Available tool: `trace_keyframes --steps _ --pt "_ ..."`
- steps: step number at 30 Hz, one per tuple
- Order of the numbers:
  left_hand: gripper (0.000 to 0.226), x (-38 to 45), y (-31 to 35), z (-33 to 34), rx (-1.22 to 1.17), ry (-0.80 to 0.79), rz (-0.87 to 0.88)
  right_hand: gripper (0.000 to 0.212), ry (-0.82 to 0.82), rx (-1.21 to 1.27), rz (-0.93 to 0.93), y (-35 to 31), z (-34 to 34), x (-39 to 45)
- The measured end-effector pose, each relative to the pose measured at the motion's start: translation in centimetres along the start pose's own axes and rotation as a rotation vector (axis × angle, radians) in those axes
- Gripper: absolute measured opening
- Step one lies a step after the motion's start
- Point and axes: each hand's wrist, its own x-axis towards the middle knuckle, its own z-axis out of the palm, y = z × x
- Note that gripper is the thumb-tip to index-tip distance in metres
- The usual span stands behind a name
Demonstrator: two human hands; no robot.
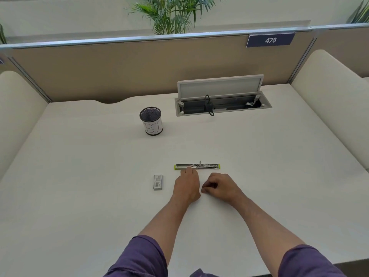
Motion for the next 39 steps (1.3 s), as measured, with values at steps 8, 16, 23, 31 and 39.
trace_keyframes --steps 8,16,23,31,39 --pt "0.014 0.4 -3.4 -0.8 -0.685 0.083 -0.151 0.005 0.105 0.027 0.097 -1.3 0.1 1.1" --pt "0.013 0.0 -3.9 -0.7 -0.728 0.057 -0.157 0.009 0.058 -0.109 0.104 -2.8 0.9 2.7" --pt "0.014 0.0 -4.3 -0.6 -0.716 0.066 -0.128 0.026 -0.057 -0.49 -0.026 -3.8 1.6 2.8" --pt "0.012 -0.1 -4.2 -0.8 -0.69 0.079 -0.1 0.03 -0.103 -0.73 -0.185 -4.0 2.5 1.7" --pt "0.013 -0.4 -4.2 -1.2 -0.636 0.084 -0.046 0.027 -0.108 -0.558 -0.028 -3.3 3.1 2.1"
